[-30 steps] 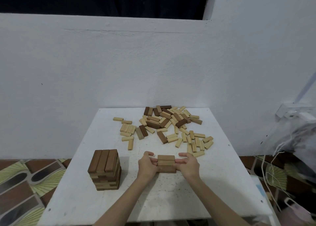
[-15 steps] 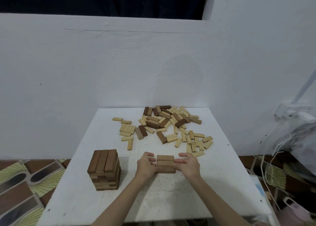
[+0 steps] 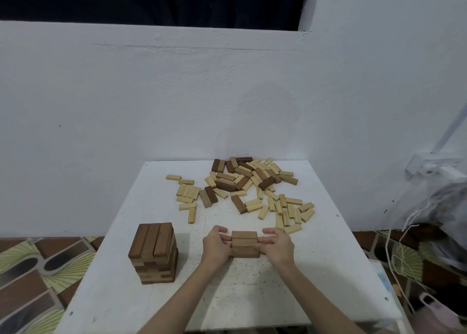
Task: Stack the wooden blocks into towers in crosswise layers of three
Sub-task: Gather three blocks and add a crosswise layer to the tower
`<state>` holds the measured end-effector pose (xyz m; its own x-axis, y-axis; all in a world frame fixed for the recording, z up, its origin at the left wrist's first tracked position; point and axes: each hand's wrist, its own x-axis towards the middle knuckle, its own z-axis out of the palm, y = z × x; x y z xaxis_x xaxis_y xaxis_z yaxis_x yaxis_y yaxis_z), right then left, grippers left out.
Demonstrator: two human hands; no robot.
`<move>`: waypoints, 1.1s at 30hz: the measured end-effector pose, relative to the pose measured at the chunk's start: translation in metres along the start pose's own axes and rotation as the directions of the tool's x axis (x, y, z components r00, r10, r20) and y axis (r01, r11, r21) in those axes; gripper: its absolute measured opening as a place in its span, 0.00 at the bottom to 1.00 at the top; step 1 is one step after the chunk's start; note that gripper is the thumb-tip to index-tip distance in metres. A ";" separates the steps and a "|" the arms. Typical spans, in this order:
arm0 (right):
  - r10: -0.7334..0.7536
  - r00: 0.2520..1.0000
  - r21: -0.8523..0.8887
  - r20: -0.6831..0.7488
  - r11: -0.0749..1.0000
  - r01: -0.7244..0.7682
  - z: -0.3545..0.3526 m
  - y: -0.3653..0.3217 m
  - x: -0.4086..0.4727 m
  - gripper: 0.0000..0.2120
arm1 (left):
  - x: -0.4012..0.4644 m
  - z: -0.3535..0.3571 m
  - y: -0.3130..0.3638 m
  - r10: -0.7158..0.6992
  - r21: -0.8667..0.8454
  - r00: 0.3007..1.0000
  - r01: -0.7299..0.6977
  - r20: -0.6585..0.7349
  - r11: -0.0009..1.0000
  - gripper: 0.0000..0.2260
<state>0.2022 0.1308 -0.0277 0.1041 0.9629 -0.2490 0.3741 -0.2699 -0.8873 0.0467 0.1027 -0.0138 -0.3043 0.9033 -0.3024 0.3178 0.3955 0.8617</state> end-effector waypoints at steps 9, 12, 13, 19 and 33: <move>0.001 1.000 0.020 -0.005 1.000 0.000 0.001 0.000 -0.001 0.19 | -0.002 0.003 -0.001 -0.007 -0.034 0.999 0.005 -0.047 0.999 0.20; 0.007 1.000 0.030 -0.003 1.000 -0.007 0.001 -0.001 -0.001 0.19 | -0.002 0.002 -0.002 -0.007 -0.024 0.998 0.006 -0.064 1.000 0.19; 0.008 1.000 0.032 0.000 0.999 -0.008 0.001 -0.001 -0.001 0.19 | -0.002 0.002 -0.001 -0.007 -0.021 0.998 0.005 -0.067 1.000 0.19; 0.009 1.000 0.032 0.006 0.999 -0.009 -0.001 -0.006 -0.002 0.19 | -0.005 -0.002 0.003 0.014 -0.012 0.998 -0.015 -0.055 1.000 0.20; -0.107 0.994 0.213 0.011 0.972 0.102 -0.017 -0.063 -0.021 0.19 | -0.019 -0.041 0.053 0.132 -0.007 0.989 -0.132 -0.070 0.991 0.26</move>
<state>0.1922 0.1270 0.0397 0.0537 0.9862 -0.1565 0.1775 -0.1637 -0.9704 0.0327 0.0999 0.0537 -0.3223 0.9335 -0.1570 0.3494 0.2714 0.8968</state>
